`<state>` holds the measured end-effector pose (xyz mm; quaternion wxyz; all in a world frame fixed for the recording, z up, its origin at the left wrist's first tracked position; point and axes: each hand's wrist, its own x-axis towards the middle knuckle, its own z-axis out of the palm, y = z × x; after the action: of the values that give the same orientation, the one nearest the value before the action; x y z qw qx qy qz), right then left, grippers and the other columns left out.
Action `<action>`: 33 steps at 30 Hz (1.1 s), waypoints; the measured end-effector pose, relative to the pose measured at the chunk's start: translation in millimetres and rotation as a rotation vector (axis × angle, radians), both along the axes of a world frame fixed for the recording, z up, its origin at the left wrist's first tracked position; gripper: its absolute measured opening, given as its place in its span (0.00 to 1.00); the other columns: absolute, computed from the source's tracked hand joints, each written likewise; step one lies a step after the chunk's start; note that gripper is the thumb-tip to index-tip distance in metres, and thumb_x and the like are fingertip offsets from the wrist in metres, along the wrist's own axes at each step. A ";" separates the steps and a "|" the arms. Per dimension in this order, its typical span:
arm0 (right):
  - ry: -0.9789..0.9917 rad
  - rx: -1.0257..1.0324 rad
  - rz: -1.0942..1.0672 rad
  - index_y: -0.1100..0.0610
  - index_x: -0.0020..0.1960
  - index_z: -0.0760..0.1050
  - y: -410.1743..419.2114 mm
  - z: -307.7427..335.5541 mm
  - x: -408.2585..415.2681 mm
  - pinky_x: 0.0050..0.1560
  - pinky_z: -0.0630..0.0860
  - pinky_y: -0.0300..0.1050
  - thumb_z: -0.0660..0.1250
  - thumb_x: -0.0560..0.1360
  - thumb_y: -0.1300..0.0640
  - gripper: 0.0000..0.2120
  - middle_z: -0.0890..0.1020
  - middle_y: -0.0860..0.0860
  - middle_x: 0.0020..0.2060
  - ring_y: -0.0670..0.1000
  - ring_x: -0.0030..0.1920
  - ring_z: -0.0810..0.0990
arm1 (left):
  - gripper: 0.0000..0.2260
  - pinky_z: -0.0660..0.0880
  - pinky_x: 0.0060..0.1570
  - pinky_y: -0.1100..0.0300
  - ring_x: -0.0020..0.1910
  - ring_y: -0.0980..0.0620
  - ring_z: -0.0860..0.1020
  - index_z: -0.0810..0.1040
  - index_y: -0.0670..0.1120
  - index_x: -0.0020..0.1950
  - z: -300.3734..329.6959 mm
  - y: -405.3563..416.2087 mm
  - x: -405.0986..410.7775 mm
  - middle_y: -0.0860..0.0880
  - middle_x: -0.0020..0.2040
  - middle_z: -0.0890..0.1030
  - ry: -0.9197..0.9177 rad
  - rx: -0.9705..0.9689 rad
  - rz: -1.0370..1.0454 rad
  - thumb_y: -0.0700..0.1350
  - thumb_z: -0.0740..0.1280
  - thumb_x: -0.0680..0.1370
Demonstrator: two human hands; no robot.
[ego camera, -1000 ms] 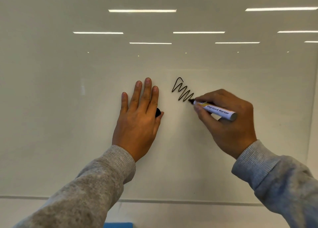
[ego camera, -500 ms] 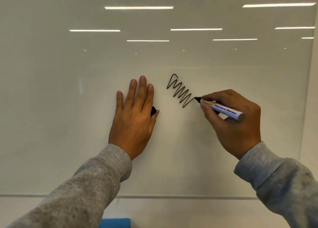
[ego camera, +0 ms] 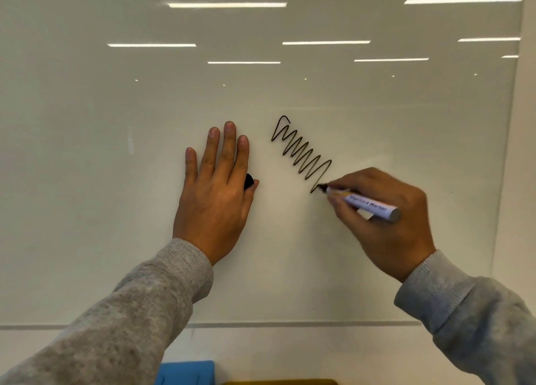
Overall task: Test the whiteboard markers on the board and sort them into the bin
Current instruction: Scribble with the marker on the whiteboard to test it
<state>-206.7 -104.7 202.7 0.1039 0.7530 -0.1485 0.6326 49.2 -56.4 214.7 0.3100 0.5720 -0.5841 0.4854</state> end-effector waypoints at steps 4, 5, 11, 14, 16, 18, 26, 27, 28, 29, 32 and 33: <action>-0.093 0.034 -0.004 0.56 0.52 0.84 1.3 -1.0 -2.5 0.47 0.79 0.33 0.75 0.76 0.57 0.06 0.84 0.47 0.47 0.45 0.44 0.83 | 0.28 0.54 0.75 0.35 0.81 0.41 0.46 0.50 0.41 0.81 0.8 1.6 -1.8 0.41 0.82 0.47 -0.001 0.011 -0.002 0.52 0.52 0.85; -0.016 0.030 -0.004 0.57 0.53 0.84 2.3 -6.0 0.3 0.47 0.80 0.34 0.75 0.76 0.57 0.07 0.84 0.47 0.47 0.44 0.44 0.82 | 0.27 0.54 0.75 0.36 0.81 0.41 0.46 0.50 0.41 0.81 0.2 1.4 -1.4 0.41 0.82 0.47 -0.003 0.011 0.003 0.51 0.51 0.86; -0.142 0.060 -0.037 0.58 0.53 0.84 2.0 -6.0 -13.4 0.46 0.79 0.32 0.75 0.75 0.58 0.08 0.84 0.49 0.46 0.46 0.44 0.83 | 0.28 0.53 0.76 0.36 0.81 0.40 0.46 0.49 0.41 0.81 -0.4 2.5 -2.0 0.41 0.82 0.46 -0.004 0.025 0.006 0.52 0.52 0.85; 0.048 0.067 -0.022 0.58 0.52 0.84 6.0 -27.2 -7.6 0.47 0.79 0.32 0.75 0.76 0.57 0.07 0.84 0.48 0.46 0.44 0.43 0.82 | 0.29 0.53 0.76 0.36 0.81 0.41 0.45 0.49 0.41 0.81 -0.3 3.3 -1.7 0.41 0.82 0.46 -0.002 0.035 0.012 0.53 0.52 0.85; 0.088 0.070 -0.011 0.57 0.53 0.84 4.8 -36.7 -7.5 0.48 0.79 0.32 0.74 0.75 0.56 0.08 0.83 0.47 0.46 0.43 0.43 0.82 | 0.29 0.53 0.76 0.36 0.80 0.40 0.45 0.49 0.41 0.81 -1.3 4.0 -0.4 0.41 0.82 0.46 -0.003 0.039 0.020 0.53 0.52 0.85; -0.047 0.086 -0.034 0.57 0.53 0.84 2.5 -31.7 -14.0 0.48 0.78 0.29 0.76 0.75 0.58 0.08 0.83 0.47 0.45 0.42 0.44 0.82 | 0.29 0.54 0.76 0.36 0.80 0.40 0.46 0.49 0.41 0.81 -1.0 4.5 -0.6 0.41 0.82 0.46 -0.005 0.038 0.019 0.53 0.52 0.85; 0.031 0.058 -0.077 0.58 0.51 0.84 4.1 -50.8 -14.3 0.48 0.77 0.28 0.73 0.77 0.55 0.07 0.84 0.50 0.44 0.44 0.42 0.82 | 0.29 0.54 0.76 0.36 0.80 0.40 0.46 0.49 0.41 0.81 -1.7 5.7 -0.4 0.41 0.82 0.46 -0.003 0.050 0.017 0.53 0.52 0.85; -0.051 0.068 -0.095 0.59 0.51 0.84 4.2 -44.7 -19.2 0.47 0.77 0.28 0.74 0.76 0.58 0.06 0.84 0.49 0.44 0.45 0.41 0.82 | 0.29 0.54 0.76 0.36 0.80 0.40 0.46 0.49 0.41 0.81 -1.7 5.7 -1.0 0.41 0.82 0.46 -0.001 0.052 0.017 0.53 0.52 0.85; -0.127 0.080 -0.112 0.59 0.51 0.84 5.6 -40.0 -23.3 0.47 0.76 0.28 0.75 0.75 0.59 0.06 0.84 0.49 0.44 0.45 0.41 0.82 | 0.29 0.54 0.76 0.36 0.80 0.40 0.45 0.49 0.41 0.81 -1.4 6.0 -1.6 0.41 0.82 0.46 0.000 0.055 0.016 0.53 0.52 0.85; -0.162 0.093 -0.117 0.59 0.51 0.84 6.4 -38.7 -26.4 0.47 0.76 0.27 0.74 0.75 0.59 0.06 0.84 0.48 0.44 0.45 0.42 0.82 | 0.29 0.53 0.76 0.36 0.80 0.40 0.45 0.49 0.41 0.81 -1.2 6.1 -2.4 0.41 0.82 0.46 0.001 0.058 0.016 0.53 0.52 0.85; 0.010 0.060 -0.127 0.60 0.51 0.84 5.5 -57.6 -23.4 0.49 0.76 0.28 0.73 0.77 0.57 0.06 0.84 0.50 0.45 0.46 0.42 0.82 | 0.29 0.53 0.76 0.36 0.81 0.41 0.45 0.49 0.42 0.81 -1.9 6.5 -2.1 0.42 0.82 0.46 0.011 0.064 0.008 0.53 0.52 0.84; 0.069 0.066 -0.113 0.59 0.52 0.84 3.6 -66.6 -21.6 0.50 0.76 0.27 0.72 0.76 0.54 0.09 0.84 0.50 0.45 0.46 0.42 0.83 | 0.29 0.53 0.76 0.36 0.81 0.41 0.45 0.49 0.42 0.81 -2.9 6.6 -1.4 0.42 0.82 0.46 0.011 0.065 0.009 0.53 0.52 0.84</action>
<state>-228.3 -101.1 136.1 0.1195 0.7677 -0.2081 0.5942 47.8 -49.8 211.9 0.2925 0.5870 -0.5953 0.4643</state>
